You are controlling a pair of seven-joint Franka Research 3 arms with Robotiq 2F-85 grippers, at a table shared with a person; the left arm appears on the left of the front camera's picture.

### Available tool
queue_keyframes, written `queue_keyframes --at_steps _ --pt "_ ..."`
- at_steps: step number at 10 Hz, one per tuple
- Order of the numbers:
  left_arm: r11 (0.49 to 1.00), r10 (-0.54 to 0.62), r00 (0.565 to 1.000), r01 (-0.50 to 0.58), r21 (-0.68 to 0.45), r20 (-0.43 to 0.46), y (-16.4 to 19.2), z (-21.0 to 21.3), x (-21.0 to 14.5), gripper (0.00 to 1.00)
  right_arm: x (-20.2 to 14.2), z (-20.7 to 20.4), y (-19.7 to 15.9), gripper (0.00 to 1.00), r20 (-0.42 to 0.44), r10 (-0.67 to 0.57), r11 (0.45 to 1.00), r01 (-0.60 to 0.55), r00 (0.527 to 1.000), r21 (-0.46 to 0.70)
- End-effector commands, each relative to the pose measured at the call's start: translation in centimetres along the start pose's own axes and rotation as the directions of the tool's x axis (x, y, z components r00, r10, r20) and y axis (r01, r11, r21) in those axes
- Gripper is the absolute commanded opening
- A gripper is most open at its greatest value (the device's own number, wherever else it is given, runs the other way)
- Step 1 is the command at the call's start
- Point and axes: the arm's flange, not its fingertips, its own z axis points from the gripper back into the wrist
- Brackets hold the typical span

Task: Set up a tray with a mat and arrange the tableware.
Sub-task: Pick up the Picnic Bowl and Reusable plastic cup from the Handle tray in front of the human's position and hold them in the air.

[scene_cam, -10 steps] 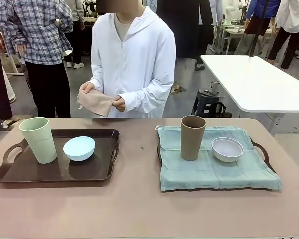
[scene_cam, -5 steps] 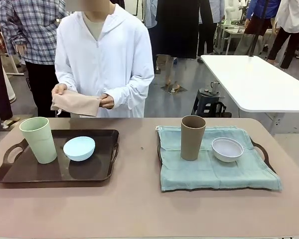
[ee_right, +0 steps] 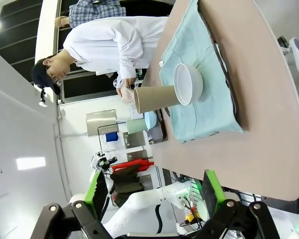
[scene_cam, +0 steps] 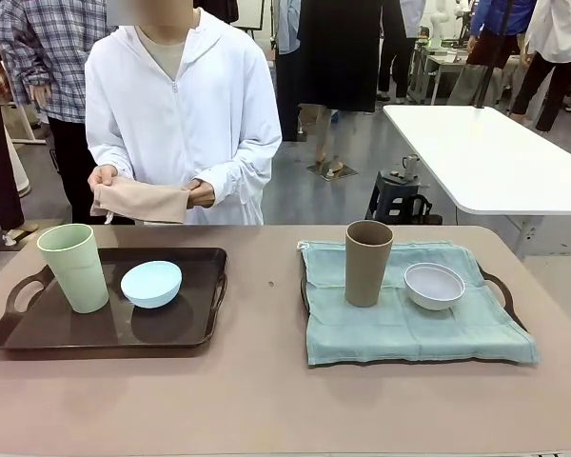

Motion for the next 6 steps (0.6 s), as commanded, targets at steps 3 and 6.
queue_keyframes --at_steps 3,6 --pt "0.998 0.053 0.998 -0.055 0.028 0.039 -2.3 0.5 -2.2 1.0 0.0 -0.1 0.0 1.0 -0.001 -0.001 1.0 0.001 1.0 0.001" --pt "0.999 0.036 0.999 -0.037 0.031 0.03 -2.0 1.1 -1.5 1.0 0.0 -0.1 0.0 1.0 -0.001 -0.001 1.0 0.001 1.0 0.001"
